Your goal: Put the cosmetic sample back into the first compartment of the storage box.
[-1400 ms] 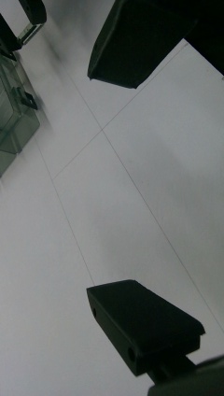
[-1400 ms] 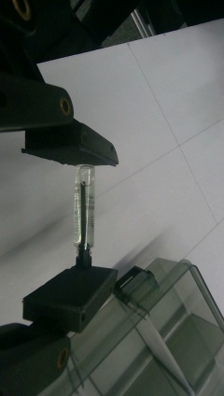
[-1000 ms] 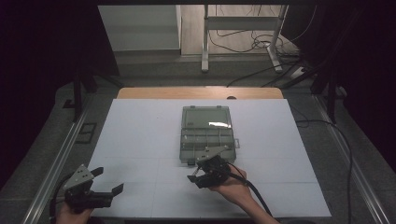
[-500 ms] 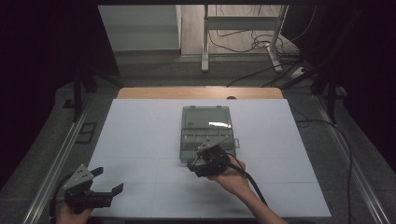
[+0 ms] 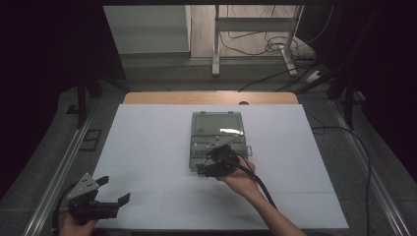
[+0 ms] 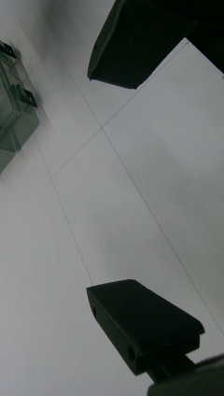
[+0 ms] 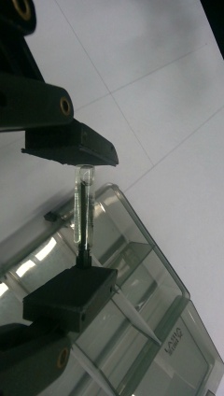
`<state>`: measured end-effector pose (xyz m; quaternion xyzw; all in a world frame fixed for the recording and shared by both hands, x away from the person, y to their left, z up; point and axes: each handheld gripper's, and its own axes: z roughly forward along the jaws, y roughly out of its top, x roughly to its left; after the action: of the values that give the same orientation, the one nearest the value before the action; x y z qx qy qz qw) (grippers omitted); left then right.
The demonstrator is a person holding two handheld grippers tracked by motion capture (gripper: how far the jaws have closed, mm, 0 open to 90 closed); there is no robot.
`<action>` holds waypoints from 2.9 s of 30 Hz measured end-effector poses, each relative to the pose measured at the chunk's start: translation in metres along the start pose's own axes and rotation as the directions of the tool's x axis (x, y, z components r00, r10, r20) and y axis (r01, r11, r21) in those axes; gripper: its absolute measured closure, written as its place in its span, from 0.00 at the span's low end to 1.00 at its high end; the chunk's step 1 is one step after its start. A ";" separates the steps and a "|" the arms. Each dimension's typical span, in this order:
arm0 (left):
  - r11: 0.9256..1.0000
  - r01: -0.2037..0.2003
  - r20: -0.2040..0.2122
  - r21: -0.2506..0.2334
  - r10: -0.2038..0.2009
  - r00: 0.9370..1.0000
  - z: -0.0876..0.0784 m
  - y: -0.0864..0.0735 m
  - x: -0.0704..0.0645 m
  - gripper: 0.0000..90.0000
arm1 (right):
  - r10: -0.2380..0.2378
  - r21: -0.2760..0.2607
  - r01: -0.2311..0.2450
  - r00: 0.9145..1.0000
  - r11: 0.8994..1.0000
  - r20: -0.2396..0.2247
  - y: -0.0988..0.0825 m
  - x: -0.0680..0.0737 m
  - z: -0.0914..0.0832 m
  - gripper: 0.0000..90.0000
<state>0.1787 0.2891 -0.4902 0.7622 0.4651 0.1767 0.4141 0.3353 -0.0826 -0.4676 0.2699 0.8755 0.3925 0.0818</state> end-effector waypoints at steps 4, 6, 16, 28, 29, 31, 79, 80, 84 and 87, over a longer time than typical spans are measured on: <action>1.000 0.001 0.000 0.001 -0.001 1.000 0.000 0.000 0.000 0.02 | 0.007 -0.003 -0.007 1.000 1.000 0.010 0.004 -0.004 0.004 0.44; 1.000 0.001 -0.001 0.002 -0.001 1.000 0.000 0.000 0.000 0.02 | 0.004 -0.003 -0.004 1.000 1.000 0.021 0.008 -0.008 0.008 0.44; 1.000 0.007 -0.001 0.000 -0.007 1.000 0.000 0.000 0.001 0.02 | 0.017 -0.005 -0.017 0.999 1.000 0.041 0.015 -0.021 0.020 0.44; 1.000 0.013 -0.002 0.002 -0.013 1.000 0.000 0.000 0.002 0.02 | 0.031 -0.006 -0.030 0.998 1.000 0.061 0.021 -0.033 0.033 0.44; 1.000 0.013 -0.002 0.002 -0.013 1.000 0.000 0.000 0.002 0.02 | 0.032 -0.004 -0.032 0.997 0.999 0.065 0.021 -0.034 0.035 0.44; 1.000 0.014 -0.003 0.002 -0.014 1.000 0.000 0.000 0.002 0.02 | 0.035 -0.002 -0.035 0.997 0.999 0.068 0.022 -0.035 0.036 0.44; 1.000 0.014 -0.004 0.008 -0.014 1.000 0.001 0.000 0.002 0.02 | 0.032 0.015 -0.032 0.998 0.999 0.058 0.037 -0.043 0.060 0.37; 1.000 0.013 -0.004 0.009 -0.013 1.000 0.001 0.000 0.002 0.02 | 0.032 0.014 -0.033 0.998 0.999 0.050 0.036 -0.041 0.057 0.37; 1.000 0.013 -0.005 0.009 -0.013 1.000 0.001 0.000 0.002 0.02 | 0.031 0.027 -0.032 0.999 0.999 0.032 0.034 -0.039 0.052 0.37; 1.000 0.013 -0.005 0.010 -0.013 1.000 0.001 0.000 0.001 0.02 | 0.028 0.031 -0.029 0.999 0.999 0.025 0.032 -0.038 0.048 0.35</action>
<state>0.1803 0.2898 -0.4908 0.7607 0.4720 0.1736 0.4104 0.3969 -0.0547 -0.4791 0.2883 0.8765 0.3766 0.0826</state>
